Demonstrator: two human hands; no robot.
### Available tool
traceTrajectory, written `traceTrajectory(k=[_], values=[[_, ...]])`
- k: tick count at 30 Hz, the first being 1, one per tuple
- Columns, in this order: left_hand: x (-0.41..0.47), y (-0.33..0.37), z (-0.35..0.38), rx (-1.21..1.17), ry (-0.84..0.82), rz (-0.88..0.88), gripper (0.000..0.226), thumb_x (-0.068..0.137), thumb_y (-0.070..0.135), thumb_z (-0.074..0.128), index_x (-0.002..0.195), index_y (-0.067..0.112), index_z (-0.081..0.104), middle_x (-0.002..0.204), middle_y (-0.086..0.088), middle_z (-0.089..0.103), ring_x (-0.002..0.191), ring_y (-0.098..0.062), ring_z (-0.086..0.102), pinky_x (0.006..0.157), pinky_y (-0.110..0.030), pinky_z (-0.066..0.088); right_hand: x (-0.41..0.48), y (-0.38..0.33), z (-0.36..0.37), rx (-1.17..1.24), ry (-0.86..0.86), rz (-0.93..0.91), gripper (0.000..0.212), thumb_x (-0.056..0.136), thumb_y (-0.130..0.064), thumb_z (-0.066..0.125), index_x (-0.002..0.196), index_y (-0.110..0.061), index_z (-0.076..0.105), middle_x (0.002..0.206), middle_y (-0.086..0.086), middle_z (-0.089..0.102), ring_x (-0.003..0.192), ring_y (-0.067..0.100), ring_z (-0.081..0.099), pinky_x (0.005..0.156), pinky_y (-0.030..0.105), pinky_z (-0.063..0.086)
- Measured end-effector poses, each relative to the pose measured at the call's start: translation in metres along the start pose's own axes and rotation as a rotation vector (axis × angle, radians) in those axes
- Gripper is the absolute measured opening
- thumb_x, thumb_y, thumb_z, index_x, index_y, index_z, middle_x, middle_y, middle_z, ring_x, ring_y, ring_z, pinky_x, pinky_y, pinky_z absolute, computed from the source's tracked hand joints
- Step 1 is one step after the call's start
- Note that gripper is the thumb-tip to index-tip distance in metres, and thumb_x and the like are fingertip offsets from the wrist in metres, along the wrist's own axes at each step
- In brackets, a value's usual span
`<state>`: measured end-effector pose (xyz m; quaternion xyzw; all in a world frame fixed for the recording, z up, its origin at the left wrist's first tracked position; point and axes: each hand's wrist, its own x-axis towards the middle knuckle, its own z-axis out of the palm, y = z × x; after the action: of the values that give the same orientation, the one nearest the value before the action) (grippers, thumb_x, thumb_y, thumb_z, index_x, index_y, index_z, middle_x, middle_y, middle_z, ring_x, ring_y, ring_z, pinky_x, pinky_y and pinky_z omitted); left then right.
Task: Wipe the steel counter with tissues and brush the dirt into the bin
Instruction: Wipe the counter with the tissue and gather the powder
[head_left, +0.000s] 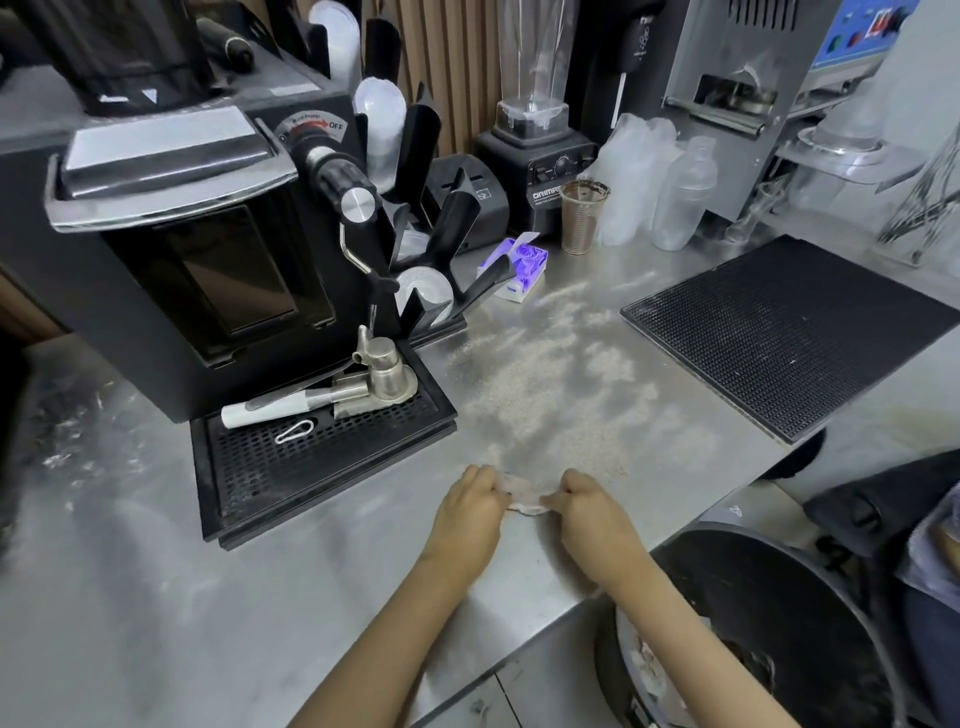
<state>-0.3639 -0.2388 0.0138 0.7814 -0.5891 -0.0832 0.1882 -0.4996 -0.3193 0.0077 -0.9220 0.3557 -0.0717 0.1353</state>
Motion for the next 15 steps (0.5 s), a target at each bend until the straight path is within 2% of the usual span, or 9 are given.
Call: traceTrajectory(k=[1, 2, 4, 5, 7, 10, 11, 13, 15], values=[[-0.003, 0.0, 0.002, -0.016, -0.002, 0.006, 0.016, 0.074, -0.004, 0.063, 0.085, 0.008, 0.067, 0.093, -0.011, 0.058, 0.092, -0.025, 0.05, 0.075, -0.033, 0.05, 0.001, 0.004, 0.001, -0.011, -0.003, 0.0, 0.027, 0.047, 0.002, 0.08, 0.066, -0.015, 0.073, 0.06, 0.0, 0.05, 0.049, 0.016, 0.052, 0.037, 0.019, 0.034], [-0.007, 0.0, 0.002, -0.036, -0.013, 0.018, 0.015, 0.068, -0.009, 0.065, 0.076, 0.004, 0.065, 0.083, -0.01, 0.057, 0.082, -0.026, 0.054, 0.066, -0.033, 0.051, -0.003, 0.002, -0.002, 0.016, 0.002, -0.007, 0.03, 0.044, 0.004, 0.079, 0.066, -0.015, 0.072, 0.059, 0.0, 0.05, 0.048, 0.016, 0.052, 0.036, 0.018, 0.034], [-0.015, -0.001, 0.002, -0.019, 0.062, 0.047, 0.024, 0.052, -0.013, 0.072, 0.063, 0.006, 0.061, 0.069, -0.003, 0.051, 0.067, -0.02, 0.052, 0.049, -0.024, 0.045, -0.013, 0.001, -0.006, 0.047, 0.023, -0.05, 0.031, 0.044, 0.002, 0.075, 0.07, -0.016, 0.073, 0.059, -0.001, 0.05, 0.047, 0.014, 0.053, 0.035, 0.014, 0.037], [-0.02, -0.005, 0.005, -0.021, 0.062, 0.034, 0.026, 0.05, -0.013, 0.071, 0.064, 0.007, 0.064, 0.068, -0.001, 0.05, 0.066, -0.017, 0.05, 0.047, -0.022, 0.042, -0.017, 0.001, -0.007, 0.08, 0.044, -0.073, 0.03, 0.049, 0.002, 0.071, 0.073, -0.016, 0.073, 0.061, 0.0, 0.051, 0.047, 0.015, 0.054, 0.035, 0.015, 0.039], [-0.026, -0.011, 0.015, -0.024, 0.078, 0.027, 0.03, 0.051, -0.012, 0.07, 0.071, 0.01, 0.069, 0.071, -0.001, 0.05, 0.07, -0.018, 0.051, 0.049, -0.024, 0.045, -0.021, 0.002, -0.006, 0.1, 0.031, -0.062, 0.028, 0.052, 0.003, 0.073, 0.074, -0.015, 0.073, 0.063, 0.0, 0.052, 0.046, 0.016, 0.053, 0.035, 0.016, 0.038], [-0.017, -0.009, 0.014, 0.0, 0.034, -0.007, 0.027, 0.063, -0.01, 0.065, 0.082, 0.008, 0.07, 0.08, -0.005, 0.054, 0.083, -0.025, 0.056, 0.061, -0.034, 0.052, -0.018, 0.0, -0.003, 0.039, 0.033, -0.035, 0.034, 0.042, 0.001, 0.083, 0.068, -0.018, 0.072, 0.06, -0.004, 0.051, 0.043, 0.011, 0.051, 0.038, 0.012, 0.024], [-0.014, -0.005, 0.009, -0.016, 0.052, 0.011, 0.024, 0.068, -0.01, 0.062, 0.084, 0.007, 0.068, 0.083, -0.007, 0.054, 0.087, -0.026, 0.055, 0.064, -0.036, 0.051, -0.017, 0.0, -0.004, 0.071, 0.043, -0.02, 0.034, 0.044, 0.002, 0.082, 0.069, -0.017, 0.072, 0.061, -0.003, 0.051, 0.043, 0.011, 0.051, 0.039, 0.012, 0.025], [-0.01, 0.0, -0.002, -0.047, 0.111, 0.033, 0.019, 0.075, -0.008, 0.058, 0.087, 0.004, 0.066, 0.087, -0.008, 0.053, 0.09, -0.023, 0.052, 0.069, -0.035, 0.048, -0.018, 0.0, -0.01, 0.19, 0.059, -0.026, 0.024, 0.058, 0.003, 0.07, 0.077, -0.011, 0.073, 0.066, 0.002, 0.053, 0.05, 0.017, 0.054, 0.04, 0.018, 0.04], [-0.012, 0.003, -0.01, -0.073, 0.115, 0.026, 0.016, 0.083, -0.003, 0.055, 0.093, 0.003, 0.065, 0.092, -0.009, 0.051, 0.093, -0.021, 0.049, 0.074, -0.035, 0.046, -0.017, -0.002, -0.017, 0.277, 0.081, -0.009, 0.026, 0.071, -0.002, 0.054, 0.089, -0.005, 0.072, 0.075, 0.006, 0.053, 0.063, 0.021, 0.055, 0.053, 0.027, 0.051]])
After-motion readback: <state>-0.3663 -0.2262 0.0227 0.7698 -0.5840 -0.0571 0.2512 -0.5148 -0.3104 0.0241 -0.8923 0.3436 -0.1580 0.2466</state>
